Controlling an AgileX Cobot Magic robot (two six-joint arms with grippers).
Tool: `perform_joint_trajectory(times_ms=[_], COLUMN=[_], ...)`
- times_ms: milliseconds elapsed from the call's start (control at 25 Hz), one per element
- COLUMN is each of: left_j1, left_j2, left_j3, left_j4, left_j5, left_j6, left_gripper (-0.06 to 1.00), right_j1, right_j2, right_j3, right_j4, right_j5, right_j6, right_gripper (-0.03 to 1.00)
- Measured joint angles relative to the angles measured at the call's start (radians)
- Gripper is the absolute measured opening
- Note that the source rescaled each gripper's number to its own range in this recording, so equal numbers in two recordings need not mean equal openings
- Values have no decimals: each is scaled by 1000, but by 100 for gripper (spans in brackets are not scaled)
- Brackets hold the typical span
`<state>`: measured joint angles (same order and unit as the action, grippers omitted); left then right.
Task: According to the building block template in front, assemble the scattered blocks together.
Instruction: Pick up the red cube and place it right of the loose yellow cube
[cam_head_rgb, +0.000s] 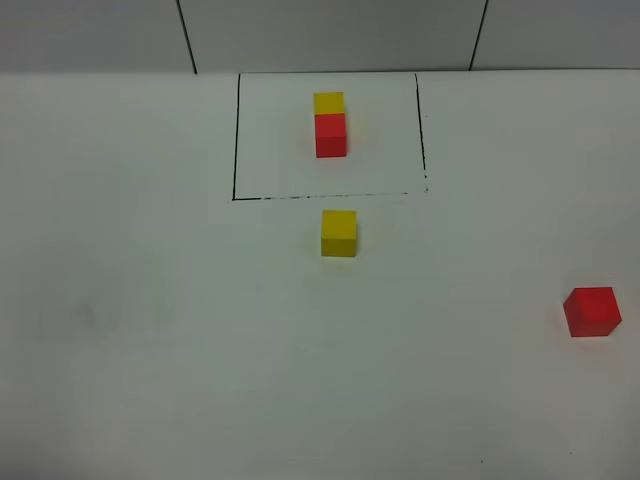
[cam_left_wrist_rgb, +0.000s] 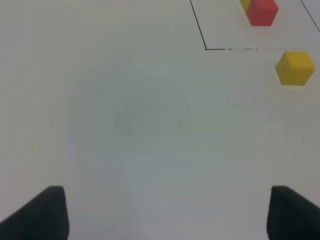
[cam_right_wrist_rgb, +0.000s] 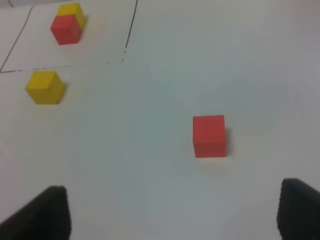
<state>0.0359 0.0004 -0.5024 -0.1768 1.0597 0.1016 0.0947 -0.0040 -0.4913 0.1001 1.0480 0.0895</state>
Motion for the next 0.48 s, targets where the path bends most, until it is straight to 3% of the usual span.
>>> perform_joint_trajectory(times_ms=[480], left_j1=[0], left_j2=[0], left_j3=[0], left_j4=[22], left_j5=[-1], left_j6=[-45], left_gripper=[72], right_j1=[0], right_j2=[0], right_j3=[0], right_j4=[0], right_j5=[0], right_j6=[0], right_gripper=[74])
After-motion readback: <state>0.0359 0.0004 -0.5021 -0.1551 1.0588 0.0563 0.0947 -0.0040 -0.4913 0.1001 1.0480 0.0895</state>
